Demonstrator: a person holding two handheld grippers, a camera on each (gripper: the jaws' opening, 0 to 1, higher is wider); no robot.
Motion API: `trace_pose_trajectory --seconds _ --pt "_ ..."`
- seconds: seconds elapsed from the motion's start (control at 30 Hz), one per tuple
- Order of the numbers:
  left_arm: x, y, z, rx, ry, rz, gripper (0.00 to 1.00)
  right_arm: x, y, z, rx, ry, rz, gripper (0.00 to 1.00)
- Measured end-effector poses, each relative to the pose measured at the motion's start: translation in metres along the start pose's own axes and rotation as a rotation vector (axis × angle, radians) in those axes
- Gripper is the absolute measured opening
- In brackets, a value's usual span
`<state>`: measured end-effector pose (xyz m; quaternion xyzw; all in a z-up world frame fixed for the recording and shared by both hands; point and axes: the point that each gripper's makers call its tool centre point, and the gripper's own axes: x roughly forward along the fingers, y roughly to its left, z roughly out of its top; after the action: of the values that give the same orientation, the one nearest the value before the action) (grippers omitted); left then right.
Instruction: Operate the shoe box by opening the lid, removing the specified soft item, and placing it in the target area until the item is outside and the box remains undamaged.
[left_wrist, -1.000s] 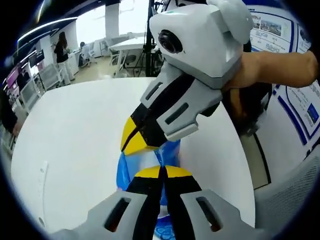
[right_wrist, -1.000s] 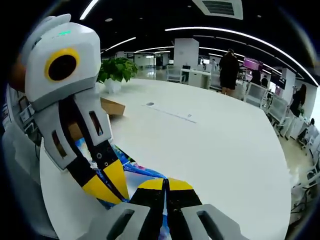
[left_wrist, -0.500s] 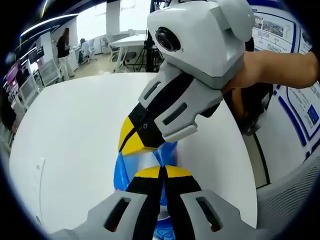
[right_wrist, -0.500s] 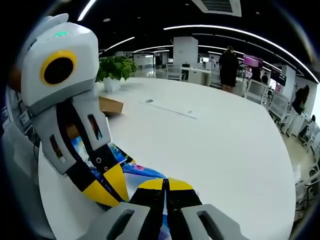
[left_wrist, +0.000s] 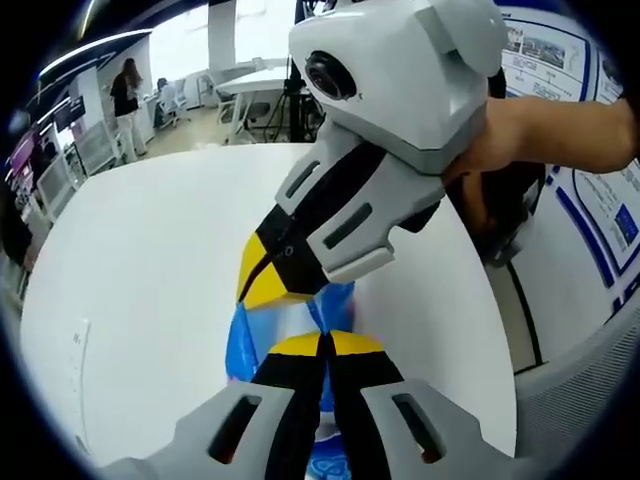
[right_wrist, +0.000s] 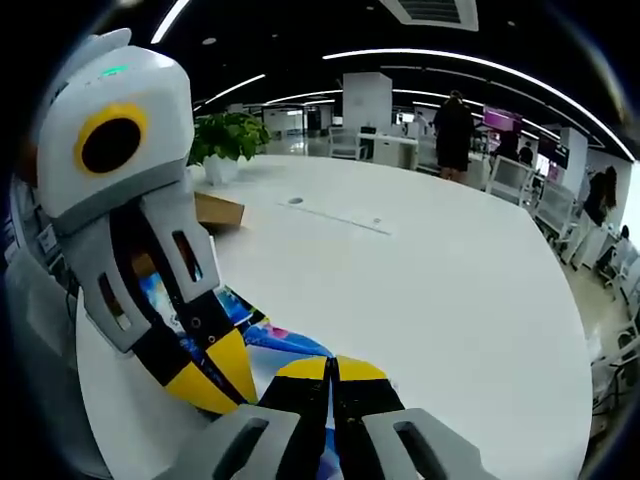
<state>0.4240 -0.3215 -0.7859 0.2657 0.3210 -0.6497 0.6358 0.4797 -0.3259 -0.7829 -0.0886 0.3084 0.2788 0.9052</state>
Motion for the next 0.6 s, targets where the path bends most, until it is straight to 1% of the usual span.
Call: trace_pose_trajectory --seconds 0.27,0.6 --pt "-0.001 0.0002 -0.0012 -0.004 -0.006 0.011 0.0 0.0011 -0.0016 -0.0008 0.002 0.0 -0.007 0.0" --pt "0.0012 -0.0013 0.0037 0.002 -0.006 0.004 0.0 0.0003 -0.0048 -0.0011 0.011 -0.002 -0.013 0.0"
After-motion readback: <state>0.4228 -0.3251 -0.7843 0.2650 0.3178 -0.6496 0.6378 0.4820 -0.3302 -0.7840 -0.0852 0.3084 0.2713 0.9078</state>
